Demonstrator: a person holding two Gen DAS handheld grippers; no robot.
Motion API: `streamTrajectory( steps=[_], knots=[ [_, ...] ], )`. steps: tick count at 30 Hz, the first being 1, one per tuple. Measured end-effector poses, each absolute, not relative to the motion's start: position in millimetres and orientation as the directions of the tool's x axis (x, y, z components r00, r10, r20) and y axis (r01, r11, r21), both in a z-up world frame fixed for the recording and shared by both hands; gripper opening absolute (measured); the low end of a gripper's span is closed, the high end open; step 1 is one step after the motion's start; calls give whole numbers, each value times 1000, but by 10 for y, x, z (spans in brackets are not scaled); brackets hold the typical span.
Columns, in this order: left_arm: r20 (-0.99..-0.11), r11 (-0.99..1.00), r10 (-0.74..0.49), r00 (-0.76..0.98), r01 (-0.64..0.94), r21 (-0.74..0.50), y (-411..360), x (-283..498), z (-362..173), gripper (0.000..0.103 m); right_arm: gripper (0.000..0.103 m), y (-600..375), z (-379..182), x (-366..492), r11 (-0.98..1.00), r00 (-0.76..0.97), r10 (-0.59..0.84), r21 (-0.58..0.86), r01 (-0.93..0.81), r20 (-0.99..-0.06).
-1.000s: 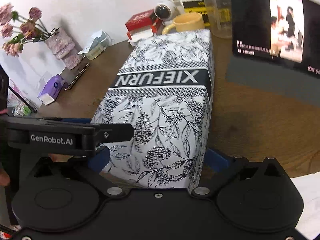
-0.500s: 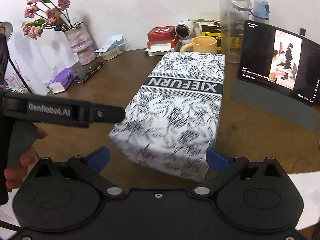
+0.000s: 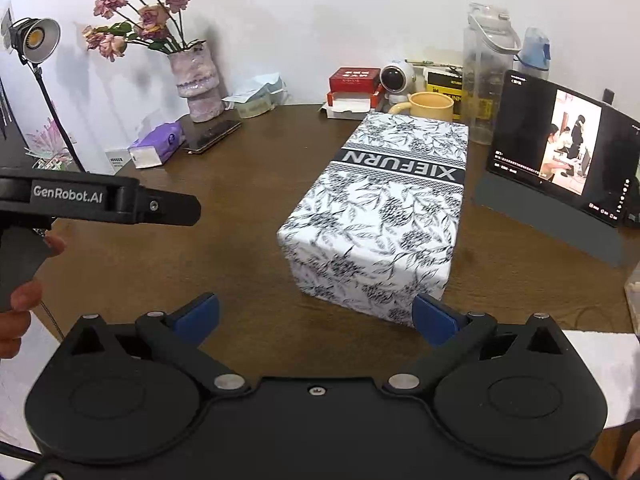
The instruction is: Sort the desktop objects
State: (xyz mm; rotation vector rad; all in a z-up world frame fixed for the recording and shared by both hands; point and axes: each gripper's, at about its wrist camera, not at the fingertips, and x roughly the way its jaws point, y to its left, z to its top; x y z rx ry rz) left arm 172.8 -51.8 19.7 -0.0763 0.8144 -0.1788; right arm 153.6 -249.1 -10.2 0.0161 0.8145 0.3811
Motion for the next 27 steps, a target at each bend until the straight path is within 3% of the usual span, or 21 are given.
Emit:
streamTrajectory(
  steps=[14, 27],
  knots=[
    [-706, 989, -129, 697, 139, -45, -142, 1236, 247, 103, 103, -2094, -107, 1101, 956, 641, 280, 150, -251, -715],
    [-696, 998, -63, 715, 51, -38, 203, 1051, 247, 103, 103, -1886, -72, 888, 973, 661, 231, 156, -171, -714]
  ],
)
